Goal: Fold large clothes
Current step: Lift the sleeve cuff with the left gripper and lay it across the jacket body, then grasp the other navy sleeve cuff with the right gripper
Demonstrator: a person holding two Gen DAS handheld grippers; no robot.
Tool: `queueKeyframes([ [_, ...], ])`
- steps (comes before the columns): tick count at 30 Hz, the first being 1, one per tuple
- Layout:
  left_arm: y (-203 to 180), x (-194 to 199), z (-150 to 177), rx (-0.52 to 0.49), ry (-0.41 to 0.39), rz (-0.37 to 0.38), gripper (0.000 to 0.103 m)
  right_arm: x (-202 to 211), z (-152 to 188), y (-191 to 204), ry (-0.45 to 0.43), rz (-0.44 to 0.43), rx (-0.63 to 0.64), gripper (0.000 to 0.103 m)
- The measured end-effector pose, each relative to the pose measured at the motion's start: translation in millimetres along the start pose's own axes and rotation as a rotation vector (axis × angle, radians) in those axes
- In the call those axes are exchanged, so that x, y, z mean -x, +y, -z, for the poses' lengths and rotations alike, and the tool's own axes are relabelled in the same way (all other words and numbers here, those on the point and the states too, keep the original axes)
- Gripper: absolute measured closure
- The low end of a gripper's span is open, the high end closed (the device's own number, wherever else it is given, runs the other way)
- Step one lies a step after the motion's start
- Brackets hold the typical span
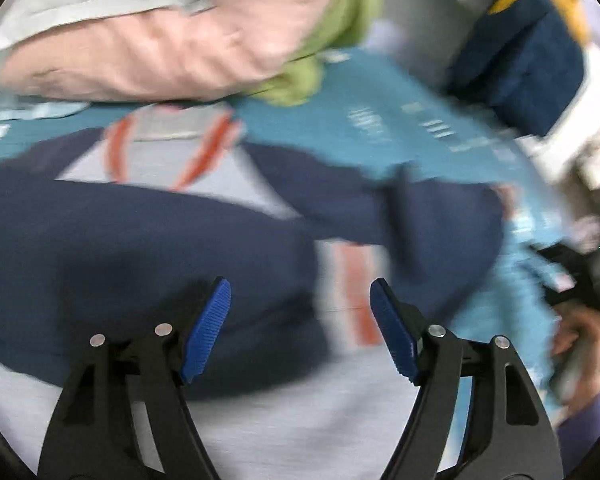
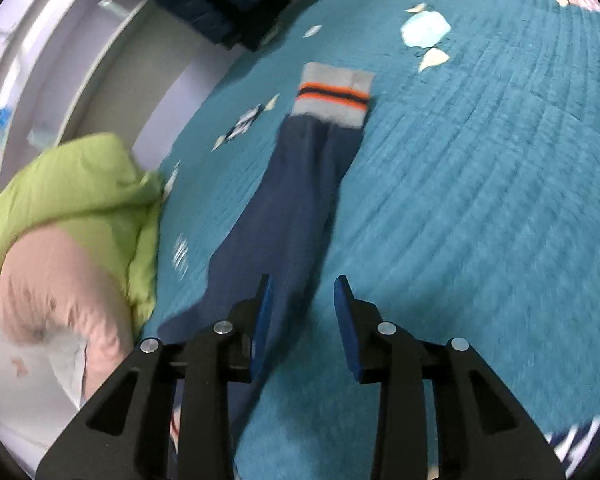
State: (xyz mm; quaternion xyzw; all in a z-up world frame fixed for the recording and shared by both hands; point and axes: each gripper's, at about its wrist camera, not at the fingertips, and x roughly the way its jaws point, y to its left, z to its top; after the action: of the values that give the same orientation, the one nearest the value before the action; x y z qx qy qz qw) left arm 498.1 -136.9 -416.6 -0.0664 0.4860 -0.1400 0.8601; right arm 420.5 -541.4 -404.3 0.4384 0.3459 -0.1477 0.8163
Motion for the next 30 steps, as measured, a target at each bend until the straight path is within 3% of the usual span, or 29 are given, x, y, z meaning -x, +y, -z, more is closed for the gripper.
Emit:
queueKeyframes([
  [3, 7.1, -18.6, 1.8, -0.03, 0.057, -0.084, 0.03, -17.7, -19.1, 3.4, -0.003, 0.021, 0.01, 0.068],
  [7, 3.4, -32.4, 7.0, -0.102, 0.083, -0.125, 0.029, -43.9, -35.5, -6.1, 0.008, 0.007, -0.075, 0.064],
  [10, 3.5, -37.2, 5.4, -0.107, 0.1, -0.134, 0.029, -63.3, -39.2, -5.4, 0.043, 0.026, -0.054, 0.062],
  [12, 3.7, -38.6, 3.5, -0.118, 0.11, -0.131, 0.029, -64.6, -40.3, 0.9, 0.043, 0.043, -0.009, 0.091],
  [13, 5.8, -39.8, 1.3, -0.117, 0.126, -0.118, 0.028, -60.8, -41.1, 5.6, 0.035, 0.048, 0.01, 0.099],
  [15, 14.9, -39.2, -1.1, -0.096, 0.15, -0.077, 0.027, -42.2, -39.9, 18.5, -0.032, 0.011, 0.056, 0.099],
  [18, 27.7, -33.8, -8.3, -0.018, 0.146, 0.012, 0.022, -9.4, -33.0, 49.4, -0.119, 0.039, 0.176, 0.099],
  [20, 40.5, -25.2, -9.8, 0.084, 0.158, 0.071, 0.022, 15.7, -17.1, 83.7, -0.186, 0.064, 0.318, 0.099],
  [24, 75.2, -2.6, -11.6, 0.229, 0.159, 0.122, 0.022, 60.9, 32.8, 153.2, -0.26, -0.028, 0.49, 0.099],
  [30, 151.5, 49.0, -14.3, 0.287, 0.082, -0.018, 0.022, 88.3, 137.3, 257.7, -0.251, -0.186, 0.71, 0.099],
])
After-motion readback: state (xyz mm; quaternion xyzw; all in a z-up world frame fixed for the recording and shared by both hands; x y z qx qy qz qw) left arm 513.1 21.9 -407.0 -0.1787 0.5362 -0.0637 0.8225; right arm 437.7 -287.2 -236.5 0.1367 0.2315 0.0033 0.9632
